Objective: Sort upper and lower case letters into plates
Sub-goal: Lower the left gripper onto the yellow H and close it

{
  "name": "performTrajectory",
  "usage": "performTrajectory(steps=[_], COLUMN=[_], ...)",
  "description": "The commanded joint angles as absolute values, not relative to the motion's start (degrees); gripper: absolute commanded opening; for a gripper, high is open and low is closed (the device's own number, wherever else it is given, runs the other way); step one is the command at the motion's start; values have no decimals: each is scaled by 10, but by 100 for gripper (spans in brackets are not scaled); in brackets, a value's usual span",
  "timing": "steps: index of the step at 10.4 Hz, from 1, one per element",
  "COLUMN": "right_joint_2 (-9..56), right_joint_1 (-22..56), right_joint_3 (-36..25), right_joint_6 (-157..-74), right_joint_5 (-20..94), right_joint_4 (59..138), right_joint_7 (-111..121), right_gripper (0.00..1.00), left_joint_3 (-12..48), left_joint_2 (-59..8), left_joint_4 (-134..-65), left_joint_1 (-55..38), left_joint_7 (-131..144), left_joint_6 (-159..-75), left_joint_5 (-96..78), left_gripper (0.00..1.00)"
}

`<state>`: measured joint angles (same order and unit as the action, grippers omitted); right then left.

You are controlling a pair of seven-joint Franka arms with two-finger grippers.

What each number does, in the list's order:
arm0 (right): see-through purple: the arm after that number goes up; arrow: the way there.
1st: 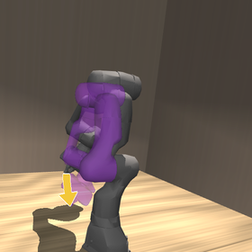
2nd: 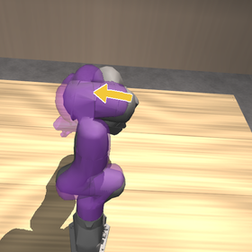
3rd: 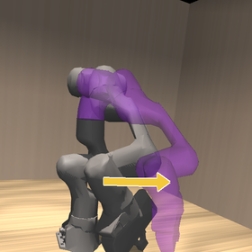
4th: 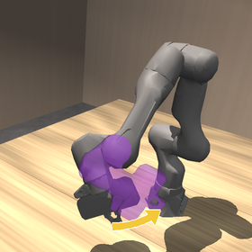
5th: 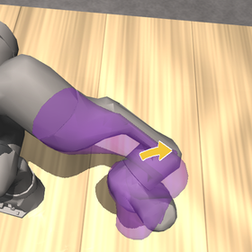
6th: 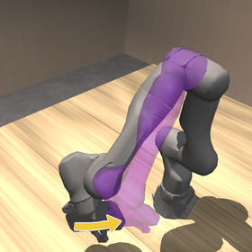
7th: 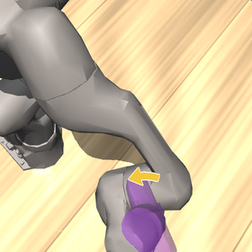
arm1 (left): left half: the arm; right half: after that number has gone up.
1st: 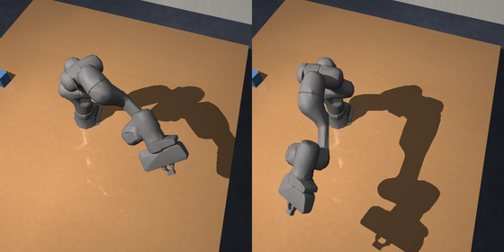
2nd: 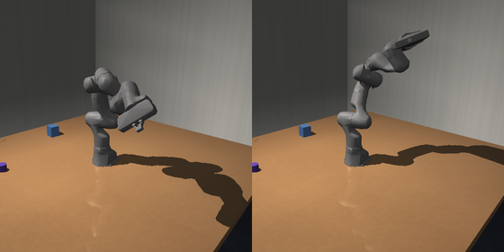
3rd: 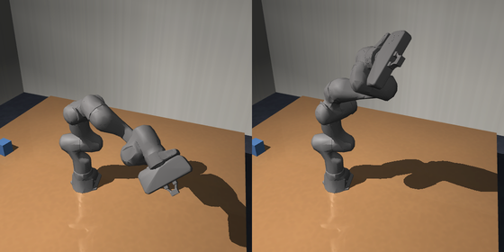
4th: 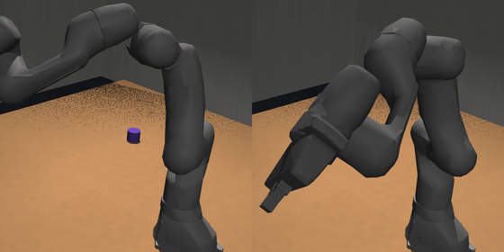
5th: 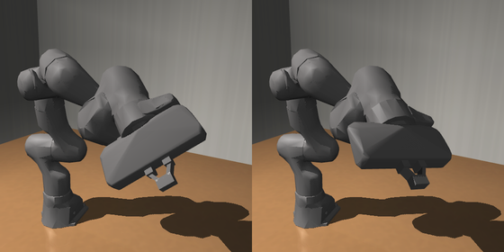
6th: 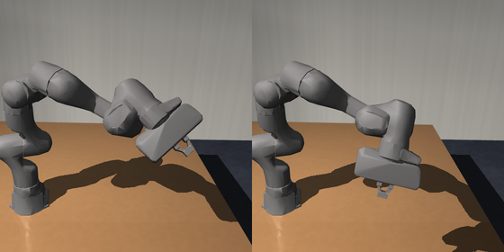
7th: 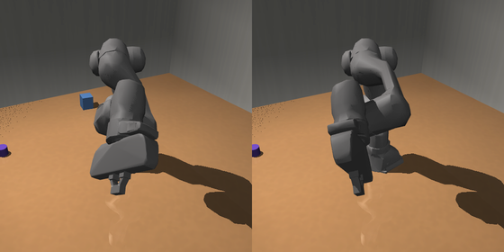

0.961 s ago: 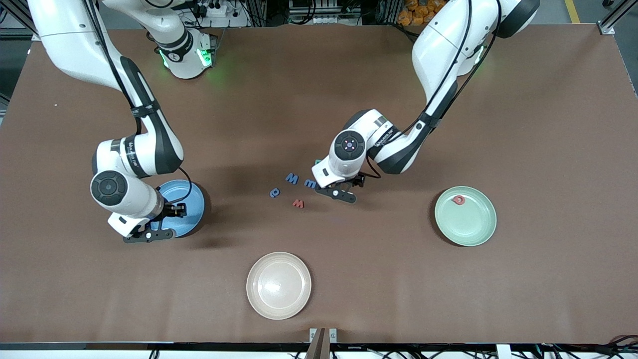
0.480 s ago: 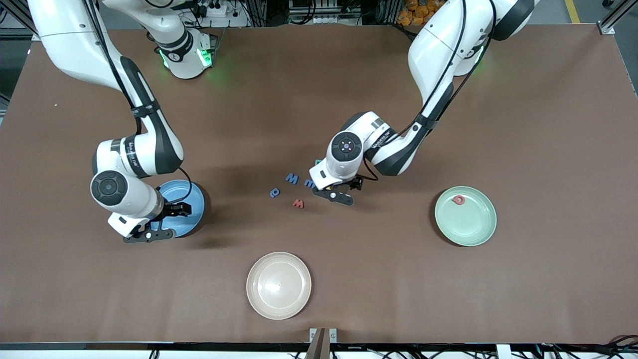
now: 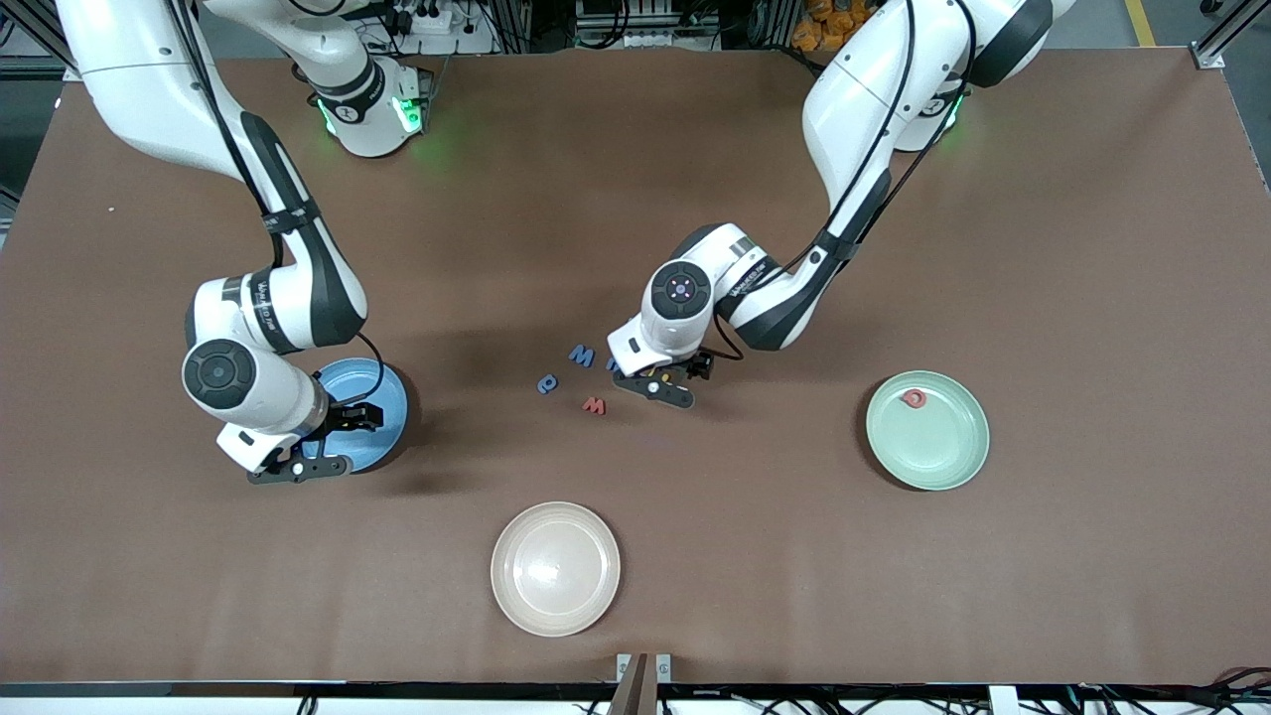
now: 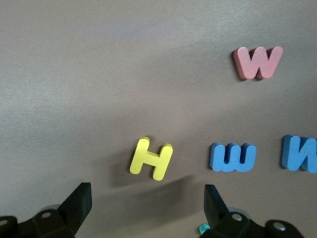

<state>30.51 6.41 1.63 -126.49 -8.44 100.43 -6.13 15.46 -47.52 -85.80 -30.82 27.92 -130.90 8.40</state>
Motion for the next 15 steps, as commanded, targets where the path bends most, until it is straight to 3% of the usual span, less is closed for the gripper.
performTrajectory(steps=[1, 10, 12, 15], right_joint_2=[304, 304, 304, 304], right_joint_1=[62, 100, 126, 135], right_joint_3=[20, 24, 24, 23], right_joint_6=[-1270, -1270, -1274, -1276], right_joint_5=[-93, -43, -14, -14], right_joint_4=[1007, 1003, 1002, 1001], right_joint_7=[-69, -180, -222, -258], right_gripper=[100, 100, 100, 100], left_joint_3=[148, 119, 119, 77], left_joint_2=[-491, -506, -507, -511], left_joint_4=[-838, -823, -823, -817], left_joint_1=[-320, -347, -348, -391], left_joint_7=[290, 292, 292, 303], left_joint_6=[-1317, -1317, -1317, -1317], left_joint_5=[101, 101, 101, 100], left_gripper=[100, 100, 86, 86])
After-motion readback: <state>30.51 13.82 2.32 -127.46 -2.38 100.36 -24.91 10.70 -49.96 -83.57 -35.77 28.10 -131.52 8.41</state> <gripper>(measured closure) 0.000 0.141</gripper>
